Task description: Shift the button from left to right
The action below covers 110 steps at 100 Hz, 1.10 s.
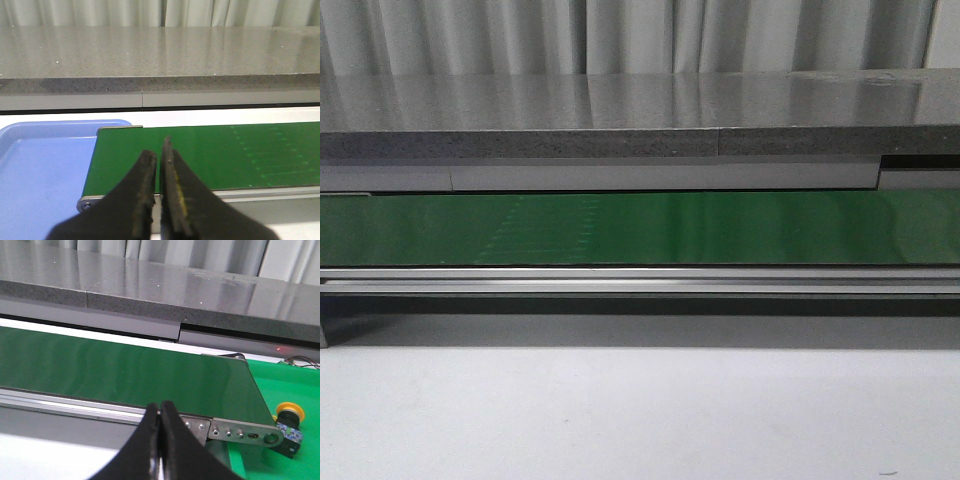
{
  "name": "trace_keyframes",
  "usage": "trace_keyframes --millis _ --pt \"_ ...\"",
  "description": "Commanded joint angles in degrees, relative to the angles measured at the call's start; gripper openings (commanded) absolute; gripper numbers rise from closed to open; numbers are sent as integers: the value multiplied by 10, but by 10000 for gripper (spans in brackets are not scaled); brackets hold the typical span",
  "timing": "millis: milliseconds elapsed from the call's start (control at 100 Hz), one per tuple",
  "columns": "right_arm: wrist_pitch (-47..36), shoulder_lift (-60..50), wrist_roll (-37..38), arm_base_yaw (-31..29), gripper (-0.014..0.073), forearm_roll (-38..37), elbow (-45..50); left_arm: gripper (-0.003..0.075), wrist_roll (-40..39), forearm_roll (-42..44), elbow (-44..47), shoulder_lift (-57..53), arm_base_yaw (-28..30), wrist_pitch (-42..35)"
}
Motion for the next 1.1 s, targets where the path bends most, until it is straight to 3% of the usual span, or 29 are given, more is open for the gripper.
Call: trace_keyframes --millis 0,240,380,640,900,1090 --pt "-48 -10 0 -2 -68 -7 0 5 -2 -8 -17 3 -3 -47" --pt "-48 -10 0 -2 -68 -7 0 5 -2 -8 -15 3 -3 -48" --pt "-48 -10 0 -2 -68 -7 0 5 -5 26 11 -3 -3 -111" --pt "-48 -10 0 -1 -68 -7 0 5 -169 179 63 -77 -3 -119" --pt "-48 -10 0 -1 -68 -7 0 5 -175 189 101 -144 -3 -95" --pt "-48 -10 0 -1 -68 -7 0 5 -232 222 126 -178 2 -81"
